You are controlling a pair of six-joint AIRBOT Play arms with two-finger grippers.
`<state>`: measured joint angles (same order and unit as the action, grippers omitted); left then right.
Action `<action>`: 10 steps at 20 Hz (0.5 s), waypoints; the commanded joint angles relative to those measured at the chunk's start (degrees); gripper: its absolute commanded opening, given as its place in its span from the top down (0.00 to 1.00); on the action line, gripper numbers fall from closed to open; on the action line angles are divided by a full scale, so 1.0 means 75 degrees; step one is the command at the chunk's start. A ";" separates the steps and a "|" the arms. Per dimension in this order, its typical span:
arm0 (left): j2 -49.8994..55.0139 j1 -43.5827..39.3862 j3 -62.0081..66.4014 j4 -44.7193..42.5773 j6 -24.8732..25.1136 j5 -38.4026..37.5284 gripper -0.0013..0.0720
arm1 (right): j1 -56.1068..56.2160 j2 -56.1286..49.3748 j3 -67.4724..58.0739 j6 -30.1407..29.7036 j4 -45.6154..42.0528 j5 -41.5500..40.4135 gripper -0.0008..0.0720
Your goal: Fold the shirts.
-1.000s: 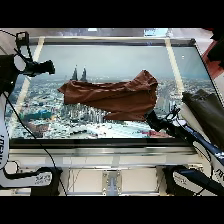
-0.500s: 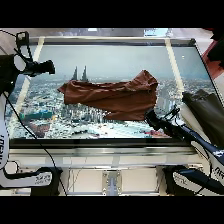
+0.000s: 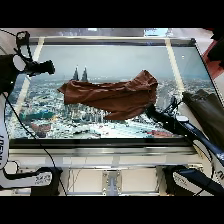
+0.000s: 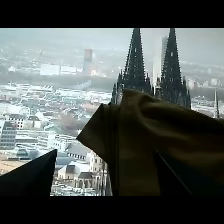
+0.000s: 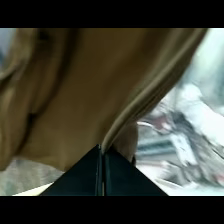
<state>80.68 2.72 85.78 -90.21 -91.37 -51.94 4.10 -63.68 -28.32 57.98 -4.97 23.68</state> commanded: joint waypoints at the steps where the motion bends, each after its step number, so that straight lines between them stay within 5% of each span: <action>1: -0.0038 0.0294 -0.0023 -0.0478 -0.0490 -0.0513 0.03 | -0.0539 0.1046 -0.0644 0.0047 -0.0898 0.0458 0.95; 4: -0.0047 0.0825 -0.0682 -0.0414 -0.0848 -0.1647 0.03 | -0.2037 0.2320 -0.1026 0.1102 -0.2261 0.1961 0.95; 6: -0.0166 0.0874 -0.1641 -0.0093 -0.0784 -0.1883 0.20 | -0.3206 0.3054 -0.1259 0.2049 -0.3468 0.3465 0.95; 8: -0.0358 0.0857 -0.2547 0.0901 -0.0641 -0.1632 0.23 | -0.4284 0.3634 -0.1495 0.2535 -0.4622 0.4849 0.95; 10: -0.0388 0.0857 -0.2970 0.2923 0.0306 -0.1923 0.23 | -0.5071 0.4022 -0.1568 0.2559 -0.5010 0.5584 0.95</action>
<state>78.54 8.73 69.45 -83.88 -95.04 -63.64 -24.60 -38.98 -38.39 72.62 -32.75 52.47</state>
